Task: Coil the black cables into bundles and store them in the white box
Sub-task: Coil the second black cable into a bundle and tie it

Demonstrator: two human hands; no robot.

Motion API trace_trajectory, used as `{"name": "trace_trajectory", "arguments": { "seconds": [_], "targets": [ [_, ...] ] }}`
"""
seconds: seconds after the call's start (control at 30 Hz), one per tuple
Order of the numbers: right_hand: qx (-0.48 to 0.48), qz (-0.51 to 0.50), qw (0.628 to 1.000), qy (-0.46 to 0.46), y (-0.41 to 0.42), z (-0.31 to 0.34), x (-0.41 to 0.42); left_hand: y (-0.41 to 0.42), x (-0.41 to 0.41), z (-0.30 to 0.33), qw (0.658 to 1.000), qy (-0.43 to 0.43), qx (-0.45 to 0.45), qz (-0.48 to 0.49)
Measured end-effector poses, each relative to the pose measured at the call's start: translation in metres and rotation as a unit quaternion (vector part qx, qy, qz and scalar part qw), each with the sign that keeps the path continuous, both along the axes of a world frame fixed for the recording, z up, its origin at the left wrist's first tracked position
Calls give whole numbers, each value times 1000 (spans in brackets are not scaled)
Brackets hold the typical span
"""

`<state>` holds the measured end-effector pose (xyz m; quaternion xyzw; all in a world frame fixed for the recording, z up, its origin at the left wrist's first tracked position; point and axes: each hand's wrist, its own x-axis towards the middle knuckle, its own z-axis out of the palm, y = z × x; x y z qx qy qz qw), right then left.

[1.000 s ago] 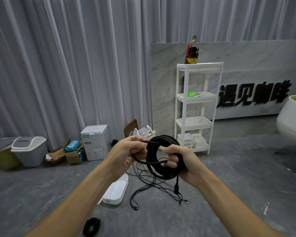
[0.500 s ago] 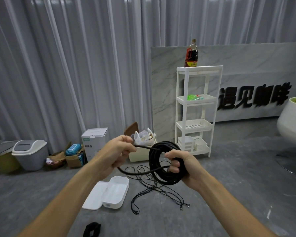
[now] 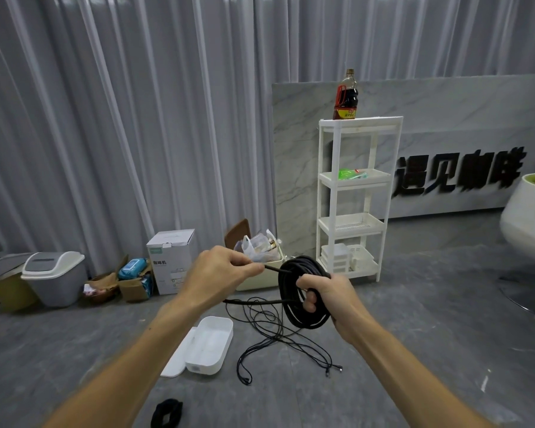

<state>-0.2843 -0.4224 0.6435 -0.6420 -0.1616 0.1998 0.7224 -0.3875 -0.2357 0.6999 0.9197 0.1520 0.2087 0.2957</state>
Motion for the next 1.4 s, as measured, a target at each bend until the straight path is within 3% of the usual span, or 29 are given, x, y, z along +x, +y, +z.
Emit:
{"name": "trace_trajectory", "arguments": {
  "seconds": [0.07, 0.1, 0.17, 0.23, 0.33, 0.43, 0.5, 0.6, 0.73, 0.93, 1.1, 1.27, 1.4],
  "targets": [
    [18, -2, 1000, -1, -2, 3, 1, 3, 0, 0, 998, -38, -43, -14],
    [41, 2, 999, 14, -4, 3, 2, 5, -1, -1, 988, -58, -139, -24],
    [91, 13, 994, 51, -9, 3, 4, 7, -4, -5, 928, -65, -363, -53],
    [103, 18, 993, 53, -13, 1, 6, 6, -6, -13, 876, -69, -471, -79],
    [36, 17, 999, -18, -15, -8, 6, 1, -6, -18, 870, -91, -480, -68],
    [-55, -1, 995, -88, -14, -19, 3, -2, -6, -20, 896, -93, -432, -43],
    [-63, -10, 994, -84, -14, -26, 2, -4, -6, -24, 910, -90, -402, -37],
    [-39, -22, 997, -63, -13, -38, 3, -3, -6, -30, 940, -91, -327, -29],
    [-118, -68, 983, -127, -15, -52, 7, 6, -2, -46, 978, -49, -198, -46],
    [3, -32, 999, 23, -11, -75, 6, 21, 9, -79, 980, -37, -191, -52],
    [99, 29, 986, 131, 12, -103, -6, 28, 27, -126, 948, -9, -317, 7],
    [95, 46, 982, 155, 49, -141, -13, 19, 47, -181, 832, -12, -549, 78],
    [75, 49, 984, 153, 72, -176, -14, 20, 67, -233, 827, 8, -545, 139]
  ]
}}
